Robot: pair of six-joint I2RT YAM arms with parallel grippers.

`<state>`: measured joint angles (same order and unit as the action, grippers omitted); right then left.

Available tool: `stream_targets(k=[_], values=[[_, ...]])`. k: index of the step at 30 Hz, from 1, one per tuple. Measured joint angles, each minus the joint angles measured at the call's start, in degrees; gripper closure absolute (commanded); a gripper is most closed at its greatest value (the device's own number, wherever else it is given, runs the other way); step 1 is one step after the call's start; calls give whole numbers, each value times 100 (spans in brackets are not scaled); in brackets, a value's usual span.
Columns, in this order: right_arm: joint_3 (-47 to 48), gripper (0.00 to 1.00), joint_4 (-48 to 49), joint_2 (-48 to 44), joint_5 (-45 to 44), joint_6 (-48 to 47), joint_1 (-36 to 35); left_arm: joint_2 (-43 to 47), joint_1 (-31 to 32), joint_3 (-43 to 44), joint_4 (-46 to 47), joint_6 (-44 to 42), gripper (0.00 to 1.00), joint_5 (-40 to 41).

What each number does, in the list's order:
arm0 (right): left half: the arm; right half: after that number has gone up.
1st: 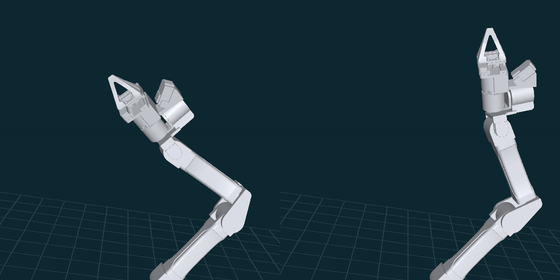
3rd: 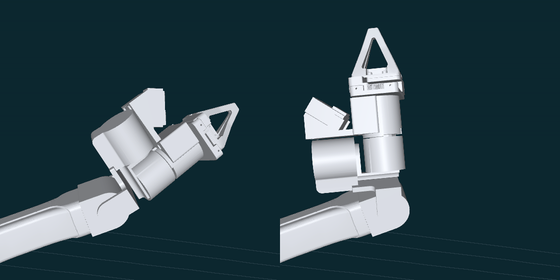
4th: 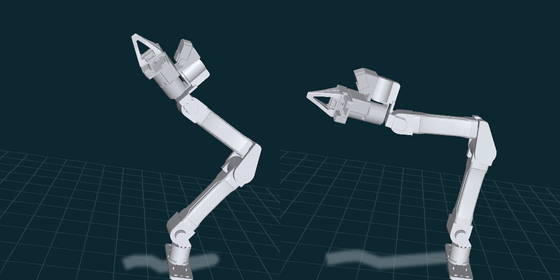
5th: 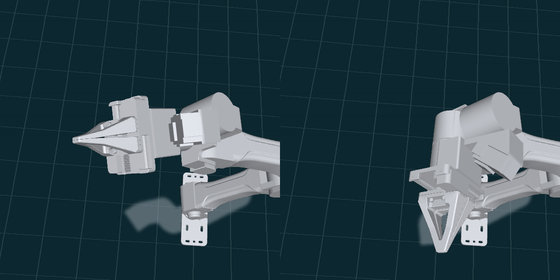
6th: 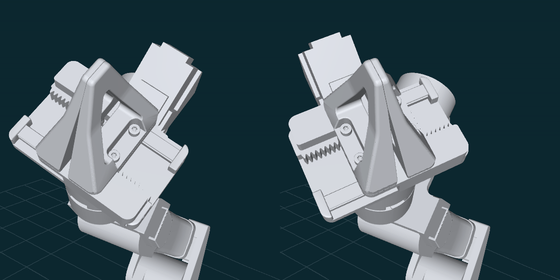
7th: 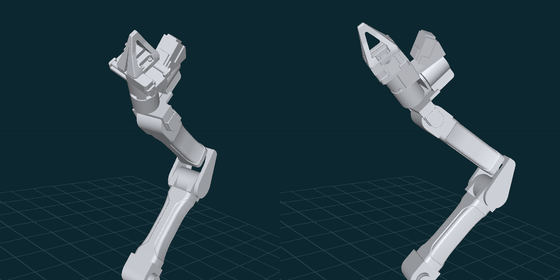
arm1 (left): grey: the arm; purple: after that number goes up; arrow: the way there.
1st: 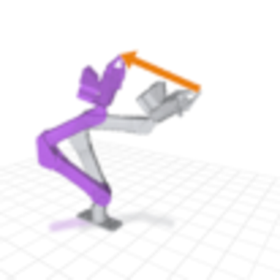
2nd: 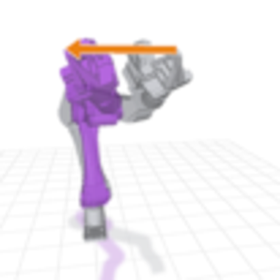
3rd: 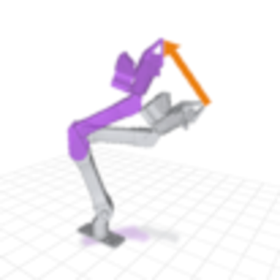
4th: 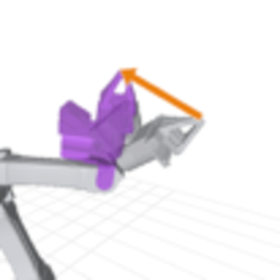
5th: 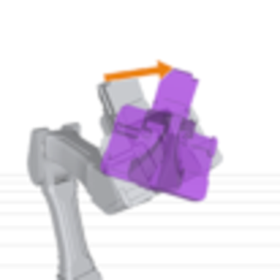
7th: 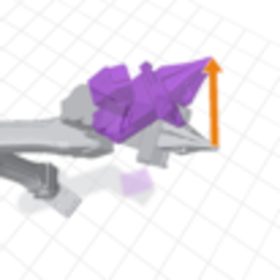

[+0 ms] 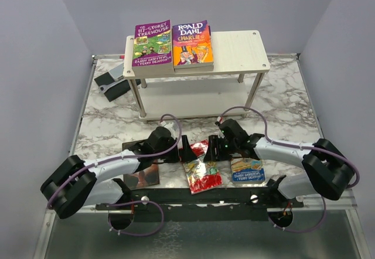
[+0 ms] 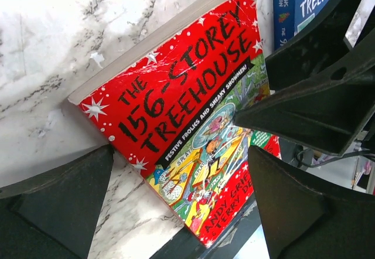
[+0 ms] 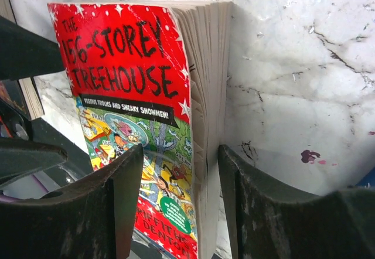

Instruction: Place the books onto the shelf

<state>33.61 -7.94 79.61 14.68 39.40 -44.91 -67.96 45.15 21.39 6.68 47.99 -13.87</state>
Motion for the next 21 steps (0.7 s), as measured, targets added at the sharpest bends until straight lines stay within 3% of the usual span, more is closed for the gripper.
stream_targets(k=[4, 9, 21], values=[[-166, 62, 122, -83, 81, 17, 31, -201, -13, 70, 216, -2, 1, -39], [-356, 98, 179, -149, 111, 247, 90, -422, -55, 190, 352, -50, 1, -2], [-691, 99, 540, -446, 140, 741, 52, -238, -11, 267, -81, -195, 1, 127]])
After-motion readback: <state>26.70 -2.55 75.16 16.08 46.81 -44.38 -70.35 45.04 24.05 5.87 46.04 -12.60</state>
